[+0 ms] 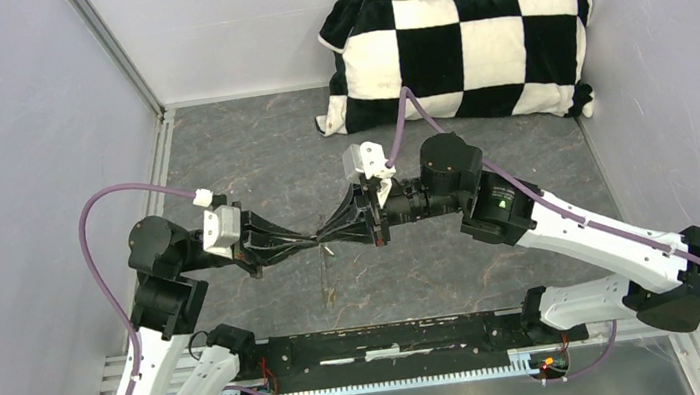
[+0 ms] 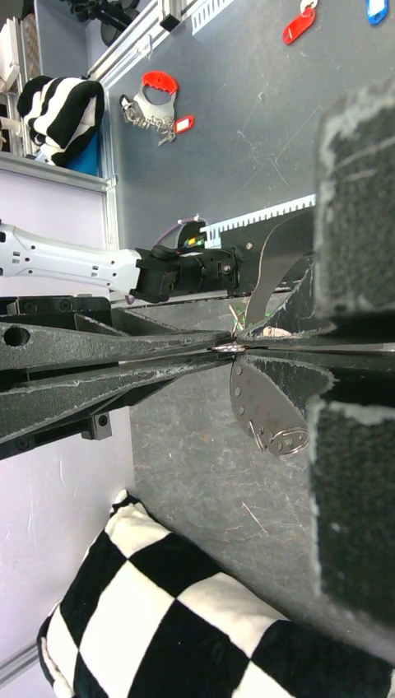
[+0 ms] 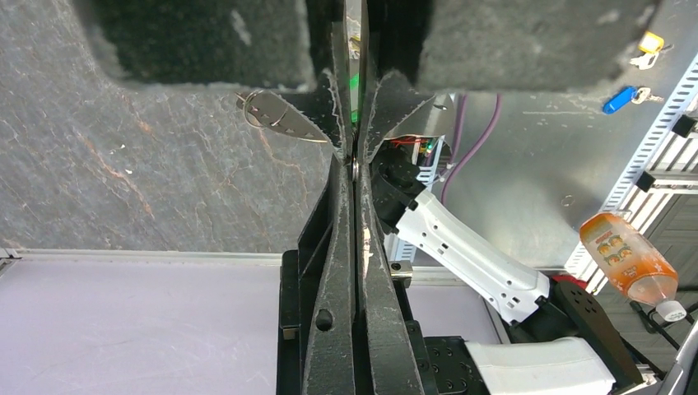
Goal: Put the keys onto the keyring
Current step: Adjust the key on the keyring.
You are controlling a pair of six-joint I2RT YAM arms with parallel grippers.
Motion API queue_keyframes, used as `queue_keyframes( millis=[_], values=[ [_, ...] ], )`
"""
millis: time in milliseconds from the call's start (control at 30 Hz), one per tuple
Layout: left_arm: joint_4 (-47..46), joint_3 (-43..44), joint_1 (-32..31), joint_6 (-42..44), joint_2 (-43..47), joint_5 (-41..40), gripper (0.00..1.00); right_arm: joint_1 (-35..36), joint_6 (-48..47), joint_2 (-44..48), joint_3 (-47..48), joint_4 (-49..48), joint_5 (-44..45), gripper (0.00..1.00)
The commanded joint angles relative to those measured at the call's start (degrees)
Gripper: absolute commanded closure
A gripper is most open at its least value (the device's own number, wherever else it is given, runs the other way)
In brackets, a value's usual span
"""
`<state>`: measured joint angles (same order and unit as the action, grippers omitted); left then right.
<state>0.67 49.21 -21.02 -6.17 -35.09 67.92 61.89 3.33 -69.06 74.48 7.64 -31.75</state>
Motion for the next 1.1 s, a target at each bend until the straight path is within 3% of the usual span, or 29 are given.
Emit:
queue_keyframes(
  millis=[0,100,233,333,500,767,1067],
  values=[
    [-2.2,2.6,-0.1,1.0,0.4,0.3,0.98,-0.2,-1.2,-0.6,2.0,1.5,0.2,0.99],
    [-1.2,2.6,-0.1,1.8,0.3,0.8,0.98,-0.1,-2.0,-0.4,3.1,2.9,2.0,1.00],
    [14.5,5.2,-0.1,15.1,-1.0,1.2,0.67,-0.1,-5.3,-2.2,7.7,12.3,4.8,0.99],
    [28.2,8.5,-0.1,26.7,-3.3,0.6,0.59,0.0,-7.3,-3.8,10.4,19.1,5.9,0.99],
    [40.5,12.2,-0.1,37.6,-7.2,-0.8,0.58,0.3,-9.9,-7.3,15.3,27.7,6.7,0.99],
    [45.1,12.4,-0.1,42.8,-10.2,-4.6,0.59,2.0,-11.6,-11.1,20.0,32.5,8.2,0.99],
    [45.3,12.2,-0.2,43.4,-11.1,-2.6,0.64,3.4,-12.2,-14.8,23.7,34.6,8.3,0.99]
  ],
)
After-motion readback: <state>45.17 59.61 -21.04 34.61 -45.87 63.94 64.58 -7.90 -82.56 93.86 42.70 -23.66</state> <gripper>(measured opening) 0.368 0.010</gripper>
